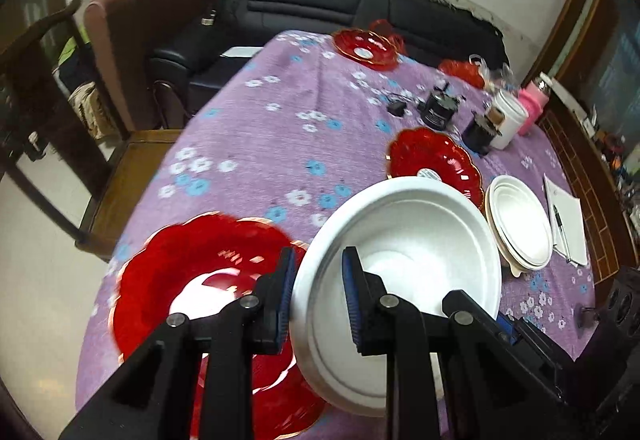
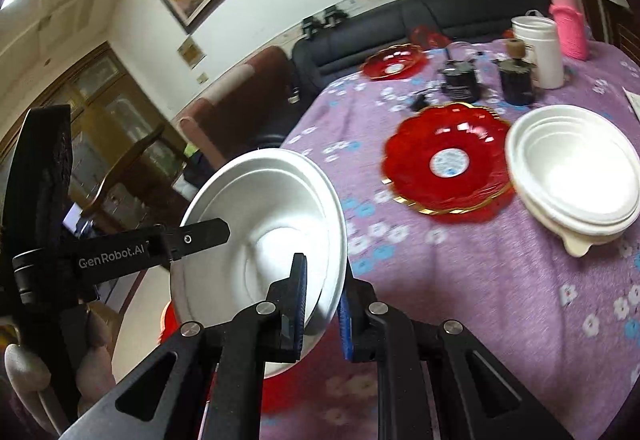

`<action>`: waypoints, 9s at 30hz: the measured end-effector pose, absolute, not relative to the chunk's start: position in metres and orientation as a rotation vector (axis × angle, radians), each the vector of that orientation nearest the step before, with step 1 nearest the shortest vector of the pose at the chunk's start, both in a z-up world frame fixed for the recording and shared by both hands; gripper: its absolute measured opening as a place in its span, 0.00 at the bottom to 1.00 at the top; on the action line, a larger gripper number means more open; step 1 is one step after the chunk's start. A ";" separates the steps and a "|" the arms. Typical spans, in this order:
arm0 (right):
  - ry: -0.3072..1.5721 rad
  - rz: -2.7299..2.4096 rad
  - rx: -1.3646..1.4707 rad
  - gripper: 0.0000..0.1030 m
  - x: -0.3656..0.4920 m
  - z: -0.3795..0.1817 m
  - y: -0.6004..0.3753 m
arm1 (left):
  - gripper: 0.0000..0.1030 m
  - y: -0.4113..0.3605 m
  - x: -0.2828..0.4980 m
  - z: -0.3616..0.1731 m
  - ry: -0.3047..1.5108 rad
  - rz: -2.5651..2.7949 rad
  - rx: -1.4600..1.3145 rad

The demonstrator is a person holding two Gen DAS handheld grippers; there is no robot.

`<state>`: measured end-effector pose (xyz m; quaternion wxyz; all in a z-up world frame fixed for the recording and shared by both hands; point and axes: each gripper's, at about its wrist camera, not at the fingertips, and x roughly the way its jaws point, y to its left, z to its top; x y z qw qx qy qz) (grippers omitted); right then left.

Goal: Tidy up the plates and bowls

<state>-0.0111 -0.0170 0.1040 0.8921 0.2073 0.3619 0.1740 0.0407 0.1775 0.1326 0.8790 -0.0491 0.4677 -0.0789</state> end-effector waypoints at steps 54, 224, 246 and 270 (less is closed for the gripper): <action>0.823 0.413 0.300 0.41 -0.016 0.086 0.070 | 0.52 0.300 0.003 0.096 0.908 0.020 -0.367; 1.064 0.226 0.351 0.13 0.150 0.126 -0.067 | 0.20 0.163 0.118 0.116 1.058 -0.109 -0.238; 1.151 0.345 0.224 0.14 0.063 0.084 0.072 | 0.20 0.293 0.001 0.087 1.025 0.067 -0.368; 0.835 0.331 0.266 0.41 -0.009 0.133 0.007 | 0.62 0.289 -0.058 0.105 0.873 0.027 -0.434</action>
